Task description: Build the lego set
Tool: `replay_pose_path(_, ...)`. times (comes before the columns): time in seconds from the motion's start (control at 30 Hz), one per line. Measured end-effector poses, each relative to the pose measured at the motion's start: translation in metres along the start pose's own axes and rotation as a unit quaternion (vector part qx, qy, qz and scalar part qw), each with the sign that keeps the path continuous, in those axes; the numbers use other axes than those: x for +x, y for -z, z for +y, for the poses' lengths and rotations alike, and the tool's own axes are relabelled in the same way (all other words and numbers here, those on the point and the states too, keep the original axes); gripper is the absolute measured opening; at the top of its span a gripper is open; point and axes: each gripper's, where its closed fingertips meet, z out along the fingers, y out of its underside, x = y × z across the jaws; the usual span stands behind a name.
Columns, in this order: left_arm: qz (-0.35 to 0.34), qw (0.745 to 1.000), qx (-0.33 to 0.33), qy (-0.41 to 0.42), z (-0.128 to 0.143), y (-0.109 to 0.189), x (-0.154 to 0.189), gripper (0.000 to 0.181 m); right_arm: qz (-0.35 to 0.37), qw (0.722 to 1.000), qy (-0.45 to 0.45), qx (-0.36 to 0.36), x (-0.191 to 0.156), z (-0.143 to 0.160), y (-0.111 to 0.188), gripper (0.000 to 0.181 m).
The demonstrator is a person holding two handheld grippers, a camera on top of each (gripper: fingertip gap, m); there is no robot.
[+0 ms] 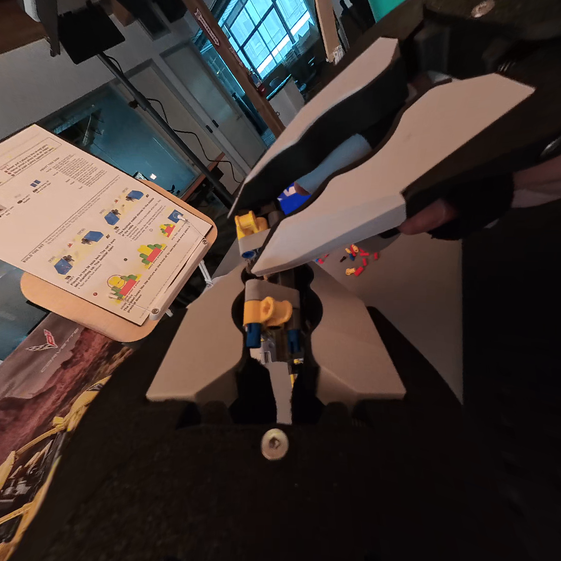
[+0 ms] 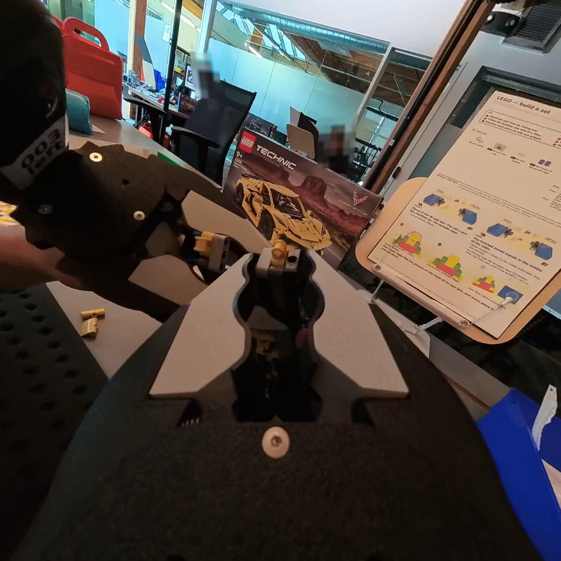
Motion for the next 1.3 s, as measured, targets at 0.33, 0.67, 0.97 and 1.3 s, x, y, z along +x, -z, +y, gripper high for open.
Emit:
replay_pose_path(0.33, 0.054, 0.989, 0.136, -0.029, 0.003, 0.017, 0.01, 0.032, -0.2, 0.978, -0.061, -0.005, -0.003, -0.002, 0.027, 0.043)
replay_pose_path(0.67, 0.044, 0.983, 0.172, 0.047, 0.019, 0.026, 0.001, 0.032, -0.198, 0.979, -0.049, -0.023, 0.008, 0.055, 0.007, 0.037)
replay_pose_path(0.97, -0.017, 0.97, 0.153, 0.187, 0.032, 0.024, -0.025, 0.032, -0.022, 0.987, 0.158, -0.031, -0.013, 0.051, -0.024, 0.042)
replay_pose_path(1.3, -0.016, 0.957, 0.144, 0.253, 0.036, 0.023, -0.029, 0.032, -0.001, 0.983, 0.176, -0.043, -0.004, 0.05, -0.04, 0.042)
